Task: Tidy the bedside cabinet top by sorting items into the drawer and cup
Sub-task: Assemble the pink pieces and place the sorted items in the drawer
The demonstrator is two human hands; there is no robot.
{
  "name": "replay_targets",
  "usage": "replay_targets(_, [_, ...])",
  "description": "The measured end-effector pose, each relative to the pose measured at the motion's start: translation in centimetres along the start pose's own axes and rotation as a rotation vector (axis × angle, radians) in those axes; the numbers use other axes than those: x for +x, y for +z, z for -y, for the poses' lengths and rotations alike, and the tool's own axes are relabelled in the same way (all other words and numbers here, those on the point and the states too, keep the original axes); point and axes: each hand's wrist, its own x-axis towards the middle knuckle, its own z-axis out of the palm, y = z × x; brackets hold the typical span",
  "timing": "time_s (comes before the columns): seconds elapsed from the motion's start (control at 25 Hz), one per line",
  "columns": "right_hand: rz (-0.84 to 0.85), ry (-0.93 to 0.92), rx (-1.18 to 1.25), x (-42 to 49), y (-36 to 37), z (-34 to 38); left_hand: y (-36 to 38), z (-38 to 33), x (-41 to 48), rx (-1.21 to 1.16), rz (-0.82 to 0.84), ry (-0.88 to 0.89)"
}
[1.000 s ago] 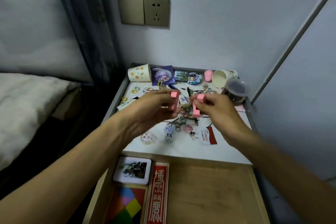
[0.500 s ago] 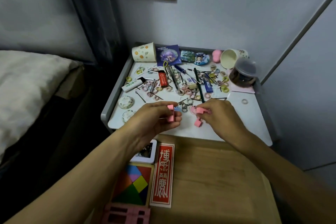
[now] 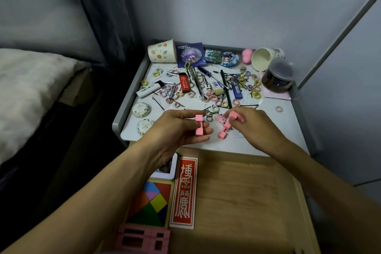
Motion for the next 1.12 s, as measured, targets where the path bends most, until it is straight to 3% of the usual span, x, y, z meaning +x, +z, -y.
replay_targets(0.12, [0.015,-0.078,-0.159,-0.4,0.2,-0.2,-0.2,0.0,0.0,0.019,-0.007,0.007])
replay_targets(0.32, [0.005,-0.187,-0.184,-0.5,0.4,-0.3,-0.7,0.1,-0.2,0.055,-0.015,0.031])
replay_targets(0.48, [0.043,-0.242,-0.193,-0.3,0.6,-0.6,-0.8,0.3,-0.3,0.275,-0.046,0.06])
replay_targets(0.64, [-0.009,-0.279,-0.277,-0.2,0.7,-0.9,-0.5,0.9,-0.1,0.271,-0.038,0.001])
replay_targets(0.88, [-0.074,-0.329,0.088,-1.6,0.3,1.7,0.0,1.5,-0.1,0.216,-0.008,-0.017])
replay_targets(1.12, [-0.202,-0.457,0.006,-2.5,0.5,2.6,0.5,1.9,-0.1,0.156,0.024,0.041])
